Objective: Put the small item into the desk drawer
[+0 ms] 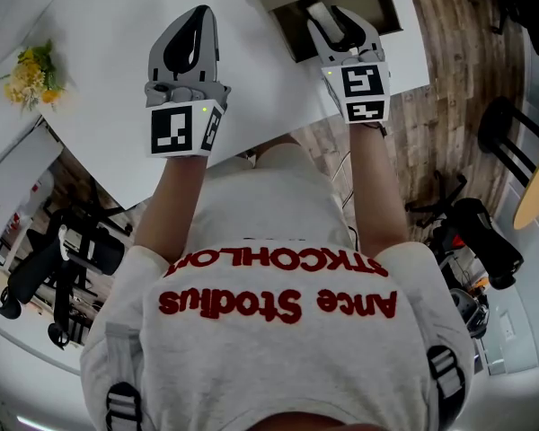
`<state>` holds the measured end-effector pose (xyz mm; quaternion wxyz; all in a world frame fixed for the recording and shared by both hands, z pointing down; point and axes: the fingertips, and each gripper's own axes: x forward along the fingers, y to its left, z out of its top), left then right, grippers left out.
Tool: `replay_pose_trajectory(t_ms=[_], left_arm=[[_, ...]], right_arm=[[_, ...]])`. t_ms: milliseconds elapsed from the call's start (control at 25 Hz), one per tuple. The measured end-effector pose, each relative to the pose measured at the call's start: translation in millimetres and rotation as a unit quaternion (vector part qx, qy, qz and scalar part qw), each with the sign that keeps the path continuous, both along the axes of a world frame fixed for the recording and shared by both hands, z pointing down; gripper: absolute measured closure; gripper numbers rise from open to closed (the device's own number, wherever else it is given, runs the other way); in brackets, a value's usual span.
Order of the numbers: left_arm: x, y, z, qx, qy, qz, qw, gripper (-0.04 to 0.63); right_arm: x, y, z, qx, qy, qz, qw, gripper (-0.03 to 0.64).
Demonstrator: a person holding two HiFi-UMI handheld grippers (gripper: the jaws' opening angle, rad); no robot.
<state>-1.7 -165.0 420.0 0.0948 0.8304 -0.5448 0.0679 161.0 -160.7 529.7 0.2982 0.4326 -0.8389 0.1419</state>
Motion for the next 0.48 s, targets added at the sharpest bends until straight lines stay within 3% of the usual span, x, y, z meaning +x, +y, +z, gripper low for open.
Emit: replay_pose_trajectory(t_ms=[280, 480], left_arm=[[-4.6, -9.2, -3.9, 0.009, 0.001, 0.001, 1.0000, 0.588], [-9.1, -14.2, -17.7, 0.026, 0.003, -0.005, 0.9996, 0.588]], right_arm=[[5.8, -11.9, -25.9, 0.031, -0.049, 0.036, 0.998, 0.497], [19.2, -23.5, -68.0, 0.076, -0.105, 0.076, 0.989, 0.556]])
